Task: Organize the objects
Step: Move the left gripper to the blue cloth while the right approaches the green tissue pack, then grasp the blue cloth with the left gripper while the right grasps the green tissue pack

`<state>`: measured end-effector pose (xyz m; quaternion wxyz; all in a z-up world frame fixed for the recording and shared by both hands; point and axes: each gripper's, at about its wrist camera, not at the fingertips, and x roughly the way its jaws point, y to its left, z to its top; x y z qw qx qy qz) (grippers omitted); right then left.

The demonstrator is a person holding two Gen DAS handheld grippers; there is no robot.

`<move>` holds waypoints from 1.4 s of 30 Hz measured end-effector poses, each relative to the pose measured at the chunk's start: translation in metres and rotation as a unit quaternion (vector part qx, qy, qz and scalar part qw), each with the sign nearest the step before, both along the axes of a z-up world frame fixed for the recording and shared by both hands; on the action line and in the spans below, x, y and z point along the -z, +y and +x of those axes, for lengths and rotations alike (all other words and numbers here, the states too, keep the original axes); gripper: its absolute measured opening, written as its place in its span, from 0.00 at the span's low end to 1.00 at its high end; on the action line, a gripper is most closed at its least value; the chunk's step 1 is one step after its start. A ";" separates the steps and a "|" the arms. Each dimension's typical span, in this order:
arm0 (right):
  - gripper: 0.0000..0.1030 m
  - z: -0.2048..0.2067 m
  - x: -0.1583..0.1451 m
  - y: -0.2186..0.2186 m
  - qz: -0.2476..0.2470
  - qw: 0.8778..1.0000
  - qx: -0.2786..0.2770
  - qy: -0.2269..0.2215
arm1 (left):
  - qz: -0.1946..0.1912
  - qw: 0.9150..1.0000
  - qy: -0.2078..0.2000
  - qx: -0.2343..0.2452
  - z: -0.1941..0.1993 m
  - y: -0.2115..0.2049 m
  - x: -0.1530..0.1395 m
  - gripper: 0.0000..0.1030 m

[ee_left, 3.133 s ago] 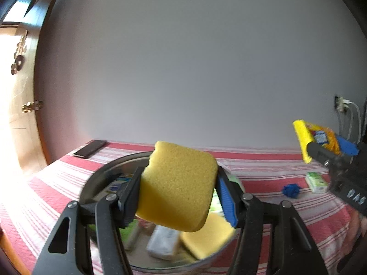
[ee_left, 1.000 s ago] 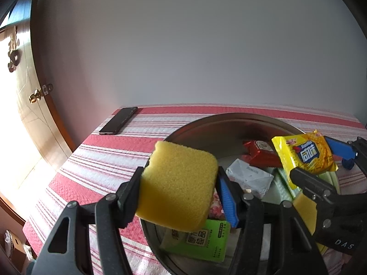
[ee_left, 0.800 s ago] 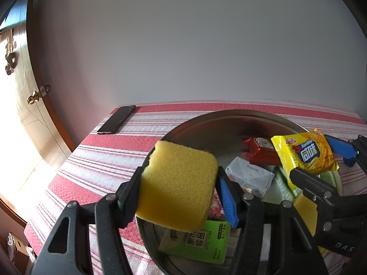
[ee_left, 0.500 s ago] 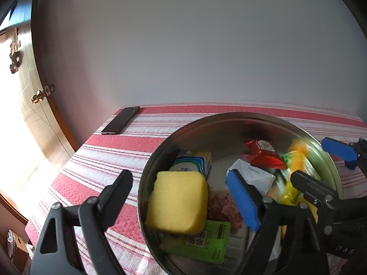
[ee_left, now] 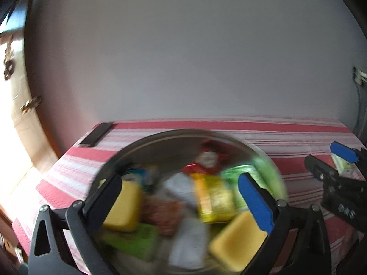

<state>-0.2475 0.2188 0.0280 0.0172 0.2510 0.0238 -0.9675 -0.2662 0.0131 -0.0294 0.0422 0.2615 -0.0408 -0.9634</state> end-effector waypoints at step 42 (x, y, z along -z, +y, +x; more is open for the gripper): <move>0.54 -0.037 0.058 0.202 -0.071 0.966 0.187 -0.165 | -0.027 0.974 -0.123 0.189 -0.076 0.218 0.059 0.99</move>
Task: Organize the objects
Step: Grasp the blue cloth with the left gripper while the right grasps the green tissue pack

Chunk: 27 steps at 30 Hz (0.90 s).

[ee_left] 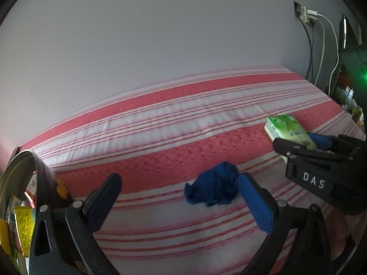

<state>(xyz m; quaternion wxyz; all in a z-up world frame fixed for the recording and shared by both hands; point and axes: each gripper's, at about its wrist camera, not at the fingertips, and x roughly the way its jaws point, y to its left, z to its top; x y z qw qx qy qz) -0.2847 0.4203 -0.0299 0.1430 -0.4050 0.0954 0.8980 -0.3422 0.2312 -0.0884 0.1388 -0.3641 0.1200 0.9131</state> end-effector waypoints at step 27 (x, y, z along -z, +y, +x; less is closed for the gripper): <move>0.54 0.026 -0.024 -0.022 0.032 0.997 -0.002 0.073 | 0.038 0.999 -0.023 0.031 0.007 -0.019 0.003 0.37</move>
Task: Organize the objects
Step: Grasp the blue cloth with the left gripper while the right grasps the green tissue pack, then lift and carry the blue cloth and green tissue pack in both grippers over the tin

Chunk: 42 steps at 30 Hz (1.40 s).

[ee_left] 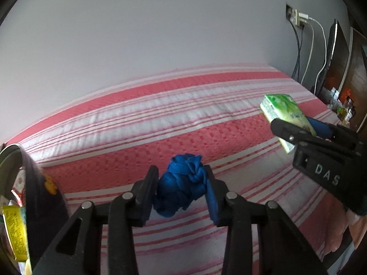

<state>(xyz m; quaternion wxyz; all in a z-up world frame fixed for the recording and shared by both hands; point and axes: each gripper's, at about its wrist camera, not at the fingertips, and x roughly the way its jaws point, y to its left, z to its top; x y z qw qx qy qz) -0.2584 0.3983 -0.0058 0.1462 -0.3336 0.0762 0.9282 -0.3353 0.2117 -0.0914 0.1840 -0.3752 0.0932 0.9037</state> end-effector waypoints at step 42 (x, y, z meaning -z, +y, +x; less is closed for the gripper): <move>0.54 0.059 -0.028 -0.056 0.064 0.989 -0.008 0.134 | 0.033 0.983 0.165 -0.075 0.073 -0.057 -0.034 0.37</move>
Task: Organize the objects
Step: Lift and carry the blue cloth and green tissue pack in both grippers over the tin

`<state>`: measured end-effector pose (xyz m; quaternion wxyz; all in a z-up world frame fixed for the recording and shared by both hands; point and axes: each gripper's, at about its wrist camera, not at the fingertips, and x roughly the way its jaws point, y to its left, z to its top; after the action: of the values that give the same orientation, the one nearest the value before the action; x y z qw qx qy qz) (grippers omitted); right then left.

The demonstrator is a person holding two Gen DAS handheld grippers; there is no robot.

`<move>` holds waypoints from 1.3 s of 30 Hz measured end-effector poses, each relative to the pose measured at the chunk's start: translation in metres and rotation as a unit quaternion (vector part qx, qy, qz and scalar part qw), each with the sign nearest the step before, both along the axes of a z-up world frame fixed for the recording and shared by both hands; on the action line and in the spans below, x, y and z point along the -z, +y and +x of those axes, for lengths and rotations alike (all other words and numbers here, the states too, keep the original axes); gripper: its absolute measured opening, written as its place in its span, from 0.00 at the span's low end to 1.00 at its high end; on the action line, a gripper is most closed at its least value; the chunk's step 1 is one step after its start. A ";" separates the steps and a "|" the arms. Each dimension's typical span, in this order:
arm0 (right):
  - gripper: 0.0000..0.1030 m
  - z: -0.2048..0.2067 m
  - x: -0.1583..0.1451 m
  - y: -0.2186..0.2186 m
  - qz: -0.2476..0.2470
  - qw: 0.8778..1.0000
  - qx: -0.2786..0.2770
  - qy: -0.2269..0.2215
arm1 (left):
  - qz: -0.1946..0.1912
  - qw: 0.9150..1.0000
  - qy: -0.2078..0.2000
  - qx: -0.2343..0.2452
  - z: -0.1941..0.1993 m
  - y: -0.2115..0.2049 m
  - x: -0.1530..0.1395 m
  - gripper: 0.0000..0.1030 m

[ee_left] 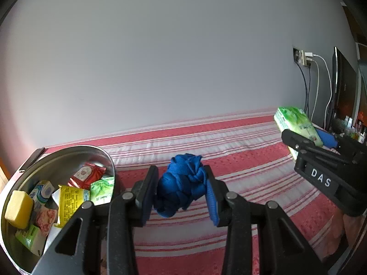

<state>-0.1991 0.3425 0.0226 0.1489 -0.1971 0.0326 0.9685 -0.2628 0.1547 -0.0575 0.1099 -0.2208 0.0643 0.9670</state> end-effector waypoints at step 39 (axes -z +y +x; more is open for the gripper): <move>0.54 0.019 -0.002 -0.049 0.015 0.998 -0.057 0.023 | 0.029 0.999 0.014 -0.020 0.023 -0.042 -0.005 0.37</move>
<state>-0.1802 0.2940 0.0250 0.0959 -0.1737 0.0099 0.9801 -0.2401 0.1128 -0.0520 0.0961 -0.2051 0.0331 0.9734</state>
